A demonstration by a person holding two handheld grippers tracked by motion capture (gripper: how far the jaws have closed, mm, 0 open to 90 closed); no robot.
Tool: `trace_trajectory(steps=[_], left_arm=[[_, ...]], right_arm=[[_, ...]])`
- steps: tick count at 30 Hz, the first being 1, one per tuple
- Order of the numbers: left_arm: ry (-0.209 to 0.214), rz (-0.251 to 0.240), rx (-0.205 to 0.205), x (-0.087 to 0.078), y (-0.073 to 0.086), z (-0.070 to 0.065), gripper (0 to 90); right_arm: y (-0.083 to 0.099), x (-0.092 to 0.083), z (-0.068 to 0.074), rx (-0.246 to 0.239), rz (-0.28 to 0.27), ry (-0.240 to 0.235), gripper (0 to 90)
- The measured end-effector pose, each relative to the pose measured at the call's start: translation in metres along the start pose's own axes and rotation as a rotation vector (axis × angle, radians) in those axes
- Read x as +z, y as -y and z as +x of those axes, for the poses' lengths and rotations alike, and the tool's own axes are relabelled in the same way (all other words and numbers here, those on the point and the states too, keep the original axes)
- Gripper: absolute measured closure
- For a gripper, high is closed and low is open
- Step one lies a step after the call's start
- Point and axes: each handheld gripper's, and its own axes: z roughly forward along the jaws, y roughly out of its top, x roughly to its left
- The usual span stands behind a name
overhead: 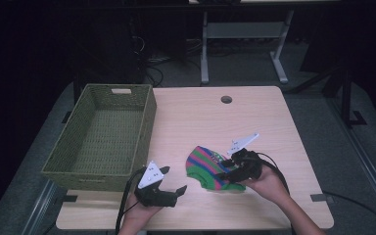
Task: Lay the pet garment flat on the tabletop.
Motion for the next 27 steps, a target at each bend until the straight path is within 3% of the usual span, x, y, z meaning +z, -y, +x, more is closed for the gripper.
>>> trace_trajectory(steps=[6,11,12,20,27], left_arm=[[-0.001,0.003,-0.001,-0.001,0.000,0.001,13.2],[-0.004,-0.001,-0.003,-0.002,0.000,0.001,13.2],[-0.003,-0.002,-0.004,-0.002,0.000,0.001,13.2],[-0.004,0.000,-0.004,-0.002,0.001,0.002,13.2],[-0.005,-0.005,-0.004,-0.002,0.000,0.001,13.2]], right_arm=[[-0.004,0.017,0.011,-0.064,0.046,-0.039,47.9],[-0.004,0.028,0.015,-0.077,0.071,-0.053,49.9],[-0.004,0.033,0.014,-0.105,0.086,-0.044,50.1],[0.001,0.049,0.015,-0.124,0.114,-0.049,52.4],[0.006,0.049,0.018,-0.119,0.093,-0.019,56.9]])
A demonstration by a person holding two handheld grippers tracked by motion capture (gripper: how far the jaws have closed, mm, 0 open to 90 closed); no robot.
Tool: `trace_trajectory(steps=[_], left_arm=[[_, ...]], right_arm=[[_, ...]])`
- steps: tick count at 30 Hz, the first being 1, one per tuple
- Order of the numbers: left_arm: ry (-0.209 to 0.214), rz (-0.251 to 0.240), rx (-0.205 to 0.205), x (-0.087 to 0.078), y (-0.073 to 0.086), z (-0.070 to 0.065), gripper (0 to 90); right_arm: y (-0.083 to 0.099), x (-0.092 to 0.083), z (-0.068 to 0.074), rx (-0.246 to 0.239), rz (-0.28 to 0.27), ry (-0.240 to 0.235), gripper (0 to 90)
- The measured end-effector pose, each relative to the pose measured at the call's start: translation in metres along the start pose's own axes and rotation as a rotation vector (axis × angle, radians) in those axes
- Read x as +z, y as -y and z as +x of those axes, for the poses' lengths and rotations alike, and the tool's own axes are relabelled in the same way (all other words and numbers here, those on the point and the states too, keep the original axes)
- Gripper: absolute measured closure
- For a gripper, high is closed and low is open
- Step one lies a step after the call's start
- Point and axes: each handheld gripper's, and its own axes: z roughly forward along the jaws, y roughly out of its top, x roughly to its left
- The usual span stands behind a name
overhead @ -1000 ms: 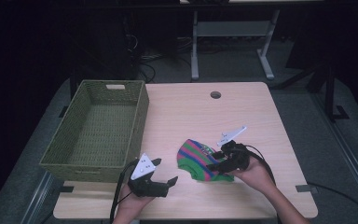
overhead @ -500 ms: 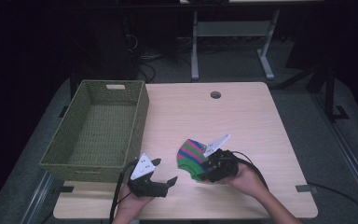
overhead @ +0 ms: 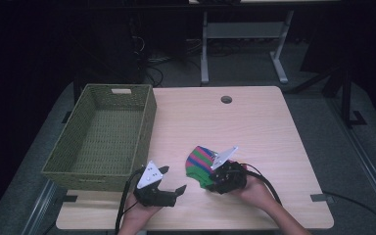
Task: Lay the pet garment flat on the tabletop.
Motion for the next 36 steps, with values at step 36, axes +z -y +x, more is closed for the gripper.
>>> trace_trajectory(steps=[36], left_arm=[[0.003,0.005,0.003,0.0002,0.0002,0.0001,13.2]], right_arm=[[0.0017,-0.0042,-0.0040,0.005,0.021,-0.100,71.8]])
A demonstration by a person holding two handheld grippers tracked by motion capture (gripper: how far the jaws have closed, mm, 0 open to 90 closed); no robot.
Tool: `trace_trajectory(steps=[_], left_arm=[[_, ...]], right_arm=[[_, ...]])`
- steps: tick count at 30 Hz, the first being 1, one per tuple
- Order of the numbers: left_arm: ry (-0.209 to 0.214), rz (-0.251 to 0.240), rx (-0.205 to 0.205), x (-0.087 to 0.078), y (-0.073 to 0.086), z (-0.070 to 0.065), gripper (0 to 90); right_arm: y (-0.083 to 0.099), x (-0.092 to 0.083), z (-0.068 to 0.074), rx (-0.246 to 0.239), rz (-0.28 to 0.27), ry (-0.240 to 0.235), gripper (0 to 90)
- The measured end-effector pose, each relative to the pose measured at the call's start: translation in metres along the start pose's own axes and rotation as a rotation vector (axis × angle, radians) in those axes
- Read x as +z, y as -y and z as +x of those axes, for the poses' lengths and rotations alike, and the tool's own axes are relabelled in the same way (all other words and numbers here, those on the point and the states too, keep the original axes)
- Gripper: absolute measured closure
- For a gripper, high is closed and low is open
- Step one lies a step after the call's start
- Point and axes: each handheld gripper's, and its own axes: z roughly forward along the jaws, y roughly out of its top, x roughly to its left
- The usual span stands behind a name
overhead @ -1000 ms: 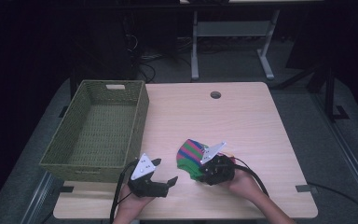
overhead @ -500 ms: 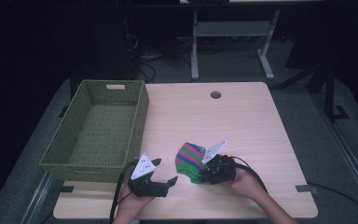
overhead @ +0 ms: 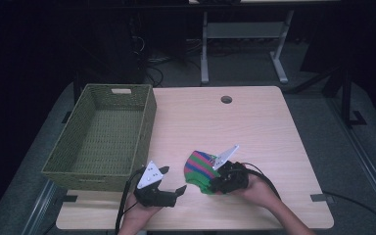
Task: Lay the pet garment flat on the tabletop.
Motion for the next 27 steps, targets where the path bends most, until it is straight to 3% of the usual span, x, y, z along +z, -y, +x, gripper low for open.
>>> trace_trajectory(steps=[8,16,27], left_arm=[[0.003,0.001,-0.005,0.000,0.000,0.001,13.2],[0.001,-0.005,-0.006,0.000,0.000,0.001,13.2],[0.017,-0.004,-0.012,0.000,0.000,0.001,14.0]], right_arm=[[0.000,-0.006,0.000,-0.002,-0.010,-0.018,82.5],[0.000,-0.012,0.001,-0.007,-0.020,-0.016,83.9],[-0.004,-0.036,0.004,-0.025,-0.071,0.002,84.4]])
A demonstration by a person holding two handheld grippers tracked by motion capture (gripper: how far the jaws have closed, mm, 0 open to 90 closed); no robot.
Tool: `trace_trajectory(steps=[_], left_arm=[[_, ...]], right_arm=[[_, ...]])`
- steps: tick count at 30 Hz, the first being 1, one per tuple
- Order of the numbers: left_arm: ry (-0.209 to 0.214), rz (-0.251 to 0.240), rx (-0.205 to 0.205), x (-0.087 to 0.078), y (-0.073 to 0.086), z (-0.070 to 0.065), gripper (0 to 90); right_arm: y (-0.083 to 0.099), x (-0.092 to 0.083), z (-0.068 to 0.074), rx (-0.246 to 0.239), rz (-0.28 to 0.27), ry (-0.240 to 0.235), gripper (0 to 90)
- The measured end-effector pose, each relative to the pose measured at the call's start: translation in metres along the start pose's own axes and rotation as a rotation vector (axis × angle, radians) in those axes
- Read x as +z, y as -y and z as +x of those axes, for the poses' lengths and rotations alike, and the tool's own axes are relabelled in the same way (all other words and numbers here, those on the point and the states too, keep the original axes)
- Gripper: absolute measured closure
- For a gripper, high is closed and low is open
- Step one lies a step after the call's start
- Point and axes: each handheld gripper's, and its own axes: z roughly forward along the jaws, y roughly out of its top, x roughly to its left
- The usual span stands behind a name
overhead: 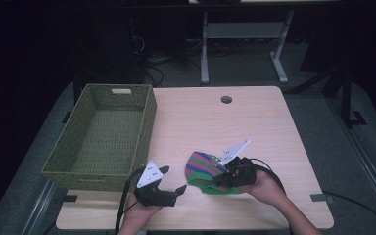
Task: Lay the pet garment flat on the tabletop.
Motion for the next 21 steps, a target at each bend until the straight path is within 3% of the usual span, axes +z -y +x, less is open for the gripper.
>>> trace_trajectory(steps=[9,13,21], left_arm=[[0.008,-0.005,-0.010,0.000,-0.001,0.000,14.6],[0.042,-0.003,0.000,0.001,-0.001,0.000,20.2],[0.056,0.004,0.014,0.002,-0.001,-0.002,21.9]], right_arm=[[-0.006,-0.015,0.002,-0.006,-0.023,-0.004,84.6],[-0.007,-0.023,0.002,-0.015,-0.031,0.006,84.8],[-0.009,-0.038,0.001,-0.006,-0.066,0.017,85.0]])
